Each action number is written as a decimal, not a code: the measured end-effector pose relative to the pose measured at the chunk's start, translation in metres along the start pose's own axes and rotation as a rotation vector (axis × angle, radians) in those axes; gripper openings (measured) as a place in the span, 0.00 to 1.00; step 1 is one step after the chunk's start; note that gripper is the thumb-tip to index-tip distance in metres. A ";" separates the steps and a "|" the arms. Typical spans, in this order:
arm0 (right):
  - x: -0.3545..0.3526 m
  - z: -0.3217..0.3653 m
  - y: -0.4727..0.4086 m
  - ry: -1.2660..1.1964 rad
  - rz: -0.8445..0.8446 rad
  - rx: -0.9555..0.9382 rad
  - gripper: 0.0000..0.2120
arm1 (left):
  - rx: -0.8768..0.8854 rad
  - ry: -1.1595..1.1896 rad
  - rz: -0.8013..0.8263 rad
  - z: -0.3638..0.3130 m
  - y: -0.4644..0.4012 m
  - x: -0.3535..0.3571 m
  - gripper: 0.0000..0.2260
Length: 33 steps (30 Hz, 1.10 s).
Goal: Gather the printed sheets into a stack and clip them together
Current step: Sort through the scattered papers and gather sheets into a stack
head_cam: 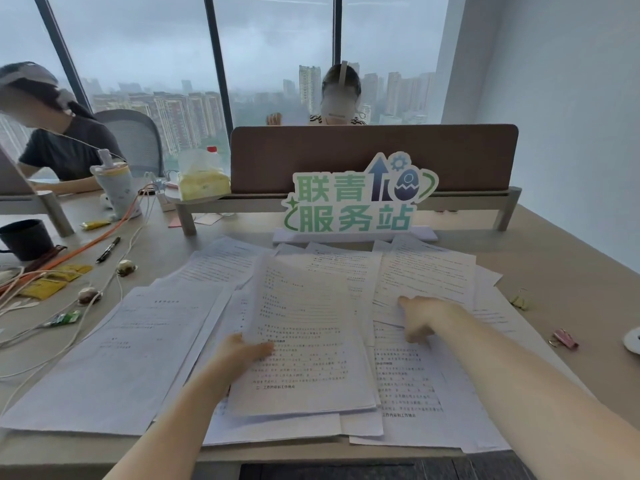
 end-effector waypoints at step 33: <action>0.096 -0.081 0.105 -0.099 -0.319 -0.049 0.35 | 0.079 0.030 0.044 -0.015 0.029 0.035 0.04</action>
Point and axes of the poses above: each hand's wrist, its own y-axis away from the middle knuckle, its own x-axis out of the palm, z = x × y, the point moved 6 cm from there along -y, towards the middle knuckle, and after that the axes turned 14 degrees about y, right-handed, at the moved point
